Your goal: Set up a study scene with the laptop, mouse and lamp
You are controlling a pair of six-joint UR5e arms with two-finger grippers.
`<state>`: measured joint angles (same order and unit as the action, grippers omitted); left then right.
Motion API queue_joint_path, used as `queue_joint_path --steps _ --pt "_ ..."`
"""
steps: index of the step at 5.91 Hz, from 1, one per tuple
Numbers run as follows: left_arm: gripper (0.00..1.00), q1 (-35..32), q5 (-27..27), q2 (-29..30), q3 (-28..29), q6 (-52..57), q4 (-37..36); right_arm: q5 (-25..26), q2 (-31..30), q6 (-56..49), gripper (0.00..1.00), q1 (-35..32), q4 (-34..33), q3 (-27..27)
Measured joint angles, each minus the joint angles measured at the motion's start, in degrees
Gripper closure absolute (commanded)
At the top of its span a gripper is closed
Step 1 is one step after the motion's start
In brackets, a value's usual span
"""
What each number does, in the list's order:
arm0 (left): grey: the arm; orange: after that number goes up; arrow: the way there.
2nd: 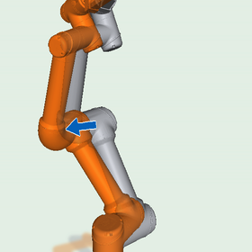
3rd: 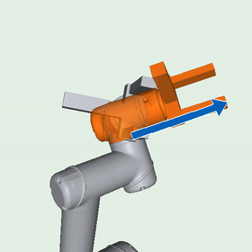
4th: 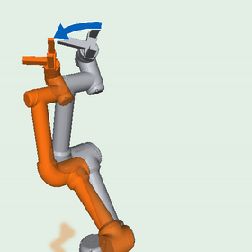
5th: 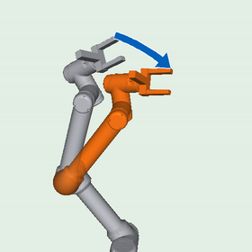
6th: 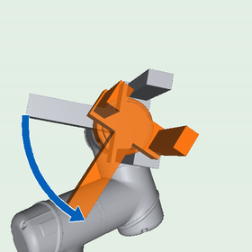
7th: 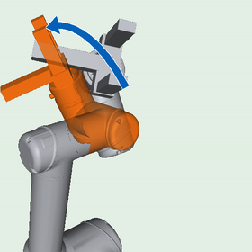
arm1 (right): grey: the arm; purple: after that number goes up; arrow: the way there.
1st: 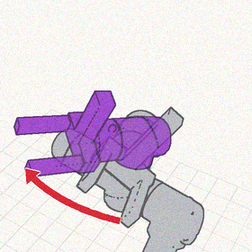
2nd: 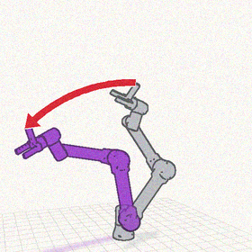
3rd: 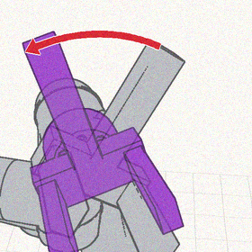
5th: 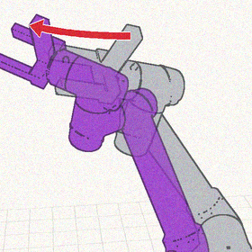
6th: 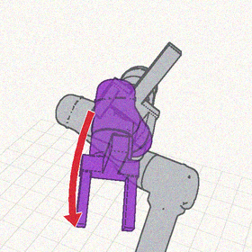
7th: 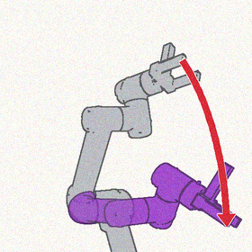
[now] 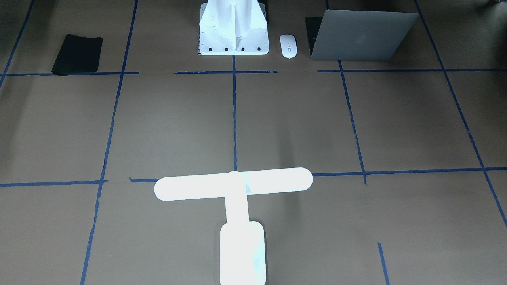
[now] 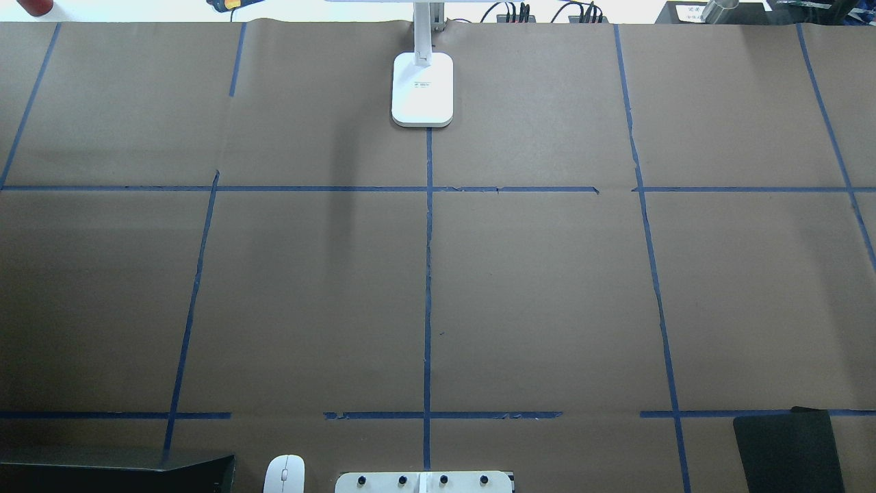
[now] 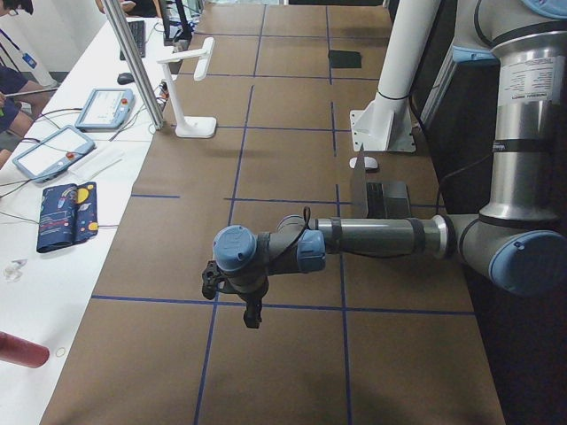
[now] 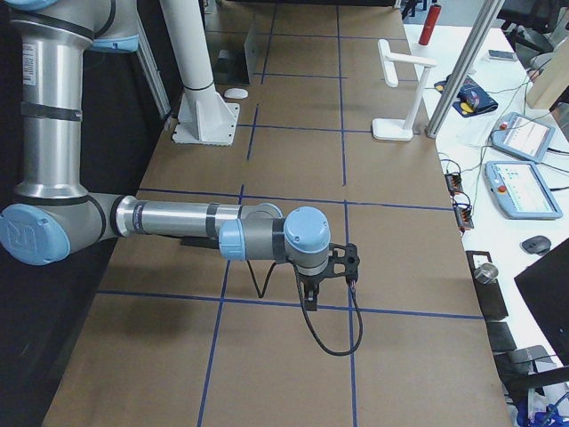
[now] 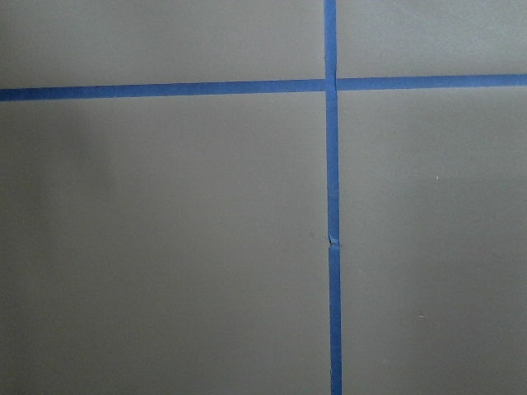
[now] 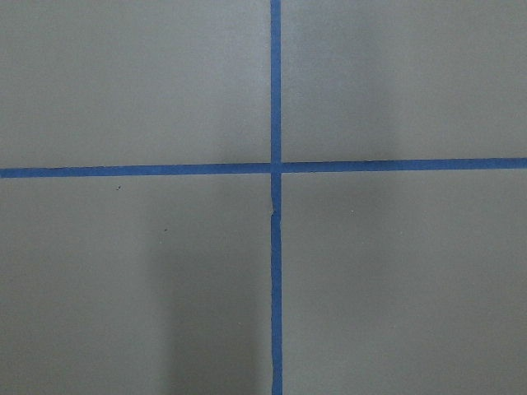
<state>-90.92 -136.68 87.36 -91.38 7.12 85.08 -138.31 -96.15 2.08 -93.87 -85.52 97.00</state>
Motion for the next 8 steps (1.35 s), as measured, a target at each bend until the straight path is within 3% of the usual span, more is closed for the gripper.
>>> queue_joint_path --steps 4,8 --pt "0.00 -0.35 -0.18 0.00 -0.67 0.00 0.00 -0.05 0.06 0.03 0.00 -0.01 0.00 0.21" --pt "0.00 -0.74 -0.28 0.27 -5.85 -0.39 -0.62 0.33 -0.16 -0.08 0.00 0.00 0.03 1.47"
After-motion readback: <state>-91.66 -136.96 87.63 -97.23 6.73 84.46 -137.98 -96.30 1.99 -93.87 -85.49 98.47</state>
